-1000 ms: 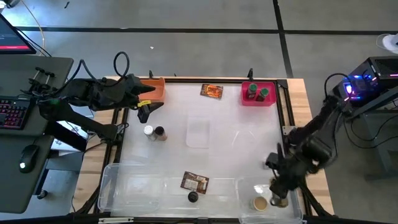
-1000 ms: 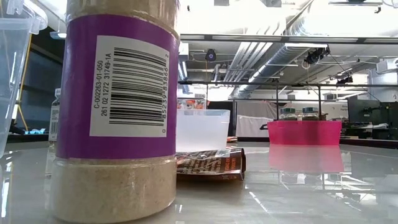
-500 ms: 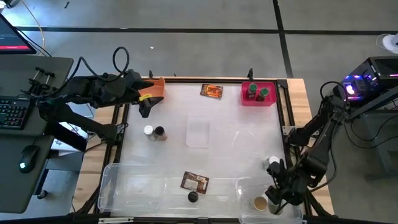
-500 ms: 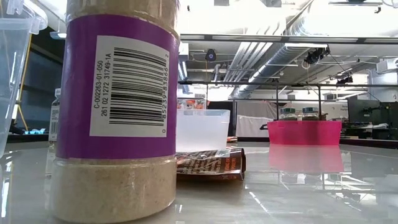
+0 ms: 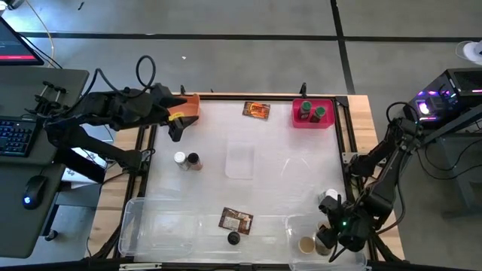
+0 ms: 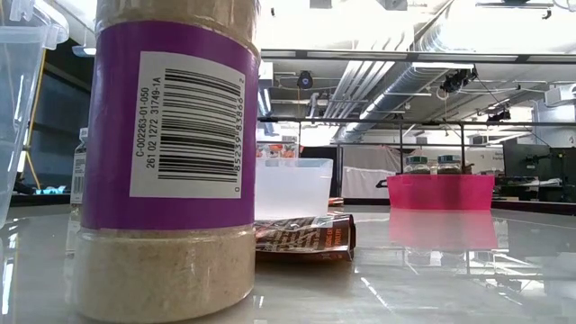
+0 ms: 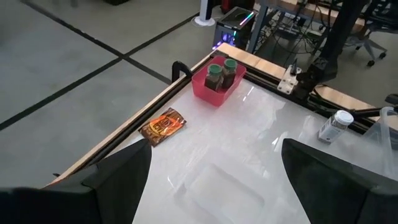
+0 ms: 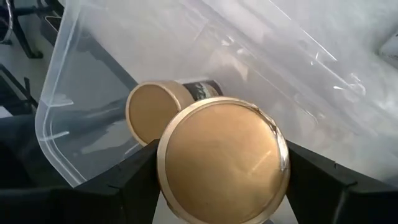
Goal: Sort spices by type
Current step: Put the gold seasoning bottle into the right transparent bin
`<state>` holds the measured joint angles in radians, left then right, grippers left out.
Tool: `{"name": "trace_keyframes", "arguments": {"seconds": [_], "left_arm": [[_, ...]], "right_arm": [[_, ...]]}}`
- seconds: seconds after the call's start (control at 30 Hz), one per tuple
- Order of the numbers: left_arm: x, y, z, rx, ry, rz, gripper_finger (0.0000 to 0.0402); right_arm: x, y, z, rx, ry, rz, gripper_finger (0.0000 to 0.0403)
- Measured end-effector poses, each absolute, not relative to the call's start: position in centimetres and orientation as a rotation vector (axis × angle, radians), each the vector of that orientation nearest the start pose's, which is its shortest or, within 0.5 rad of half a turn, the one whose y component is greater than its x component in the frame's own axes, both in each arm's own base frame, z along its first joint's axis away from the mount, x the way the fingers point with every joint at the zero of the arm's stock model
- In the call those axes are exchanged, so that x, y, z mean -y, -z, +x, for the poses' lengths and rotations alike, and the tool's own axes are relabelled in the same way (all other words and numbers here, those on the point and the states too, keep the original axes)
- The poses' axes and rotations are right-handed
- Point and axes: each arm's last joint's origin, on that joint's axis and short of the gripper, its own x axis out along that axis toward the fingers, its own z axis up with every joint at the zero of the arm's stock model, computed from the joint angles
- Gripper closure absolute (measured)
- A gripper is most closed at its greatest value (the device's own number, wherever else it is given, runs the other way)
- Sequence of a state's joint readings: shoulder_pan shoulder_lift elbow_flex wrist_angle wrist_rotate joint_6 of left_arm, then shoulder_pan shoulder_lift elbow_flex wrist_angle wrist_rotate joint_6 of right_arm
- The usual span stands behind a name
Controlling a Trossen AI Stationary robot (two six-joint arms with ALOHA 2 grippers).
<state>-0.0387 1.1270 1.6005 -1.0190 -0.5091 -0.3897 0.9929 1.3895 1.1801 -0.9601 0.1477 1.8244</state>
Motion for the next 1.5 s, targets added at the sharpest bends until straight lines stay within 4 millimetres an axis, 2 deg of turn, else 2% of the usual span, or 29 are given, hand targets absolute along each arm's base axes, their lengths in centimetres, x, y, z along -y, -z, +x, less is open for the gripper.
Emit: {"name": "trace_keyframes", "arguments": {"seconds": [0.3, 0.47, 0.7, 0.87, 1.03, 1.5], "left_arm": [[-0.7, -46.3, 18.0, -0.395, -0.538, -0.205, 0.0055], [-0.7, -46.3, 17.9, -0.395, -0.538, -0.204, 0.0055], [-0.7, -46.3, 18.0, -0.396, -0.538, -0.204, 0.0055], [-0.7, -46.3, 17.9, -0.397, -0.537, -0.197, 0.0055], [-0.7, -46.3, 18.0, -0.397, -0.537, -0.197, 0.0055], [-0.7, -46.3, 18.0, -0.397, -0.537, -0.196, 0.0055]], "right_arm": [[-21.3, -28.0, 14.3, -1.271, 0.398, 0.893, 0.0130], [-21.4, -27.9, 13.8, -1.217, 0.417, 0.849, 0.0130], [-23.0, -27.0, 14.0, -1.229, 0.403, 0.902, 0.0130], [-23.3, -28.2, 14.2, -1.221, 0.399, 0.918, 0.0130], [-22.8, -28.9, 13.6, -1.175, 0.555, 0.962, 0.0130], [-25.0, -25.9, 14.5, -1.176, 0.667, 0.957, 0.0130]]}}
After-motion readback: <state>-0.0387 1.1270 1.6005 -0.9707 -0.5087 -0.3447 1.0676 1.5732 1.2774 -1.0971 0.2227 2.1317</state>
